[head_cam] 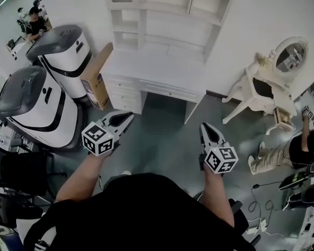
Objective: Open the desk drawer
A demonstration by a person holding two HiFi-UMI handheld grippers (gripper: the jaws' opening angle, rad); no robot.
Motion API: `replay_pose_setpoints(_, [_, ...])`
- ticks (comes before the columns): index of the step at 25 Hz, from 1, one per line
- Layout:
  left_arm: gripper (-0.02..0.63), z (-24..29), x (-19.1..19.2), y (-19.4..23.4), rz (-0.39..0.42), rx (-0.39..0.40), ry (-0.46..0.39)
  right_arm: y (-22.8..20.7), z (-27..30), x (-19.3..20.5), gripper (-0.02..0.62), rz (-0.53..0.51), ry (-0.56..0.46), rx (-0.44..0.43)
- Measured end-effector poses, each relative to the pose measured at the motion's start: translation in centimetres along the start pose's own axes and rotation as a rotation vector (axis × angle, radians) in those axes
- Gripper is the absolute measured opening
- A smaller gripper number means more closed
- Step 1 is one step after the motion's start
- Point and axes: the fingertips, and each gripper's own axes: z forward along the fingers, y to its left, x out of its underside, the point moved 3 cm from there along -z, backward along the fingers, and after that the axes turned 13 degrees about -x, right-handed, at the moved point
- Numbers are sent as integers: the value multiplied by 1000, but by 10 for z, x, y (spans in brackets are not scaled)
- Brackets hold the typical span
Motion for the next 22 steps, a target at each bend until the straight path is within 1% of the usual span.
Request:
replay_pose_setpoints(5, [20,-8,8,4,-4,-23,30,-6,3,9,17,34,-8,5])
replay_pose_setpoints(10, [21,-3,15,19,-32,-32,41,-12,11,14,17,45,-2,24])
replay_pose_setpoints(17, [20,29,15,35,-36,25,36,-22,27,17,17,52,27,61])
replay_pose_setpoints(22, [20,56,16,61,-45,57,36,-32,51,15,17,56,45,88])
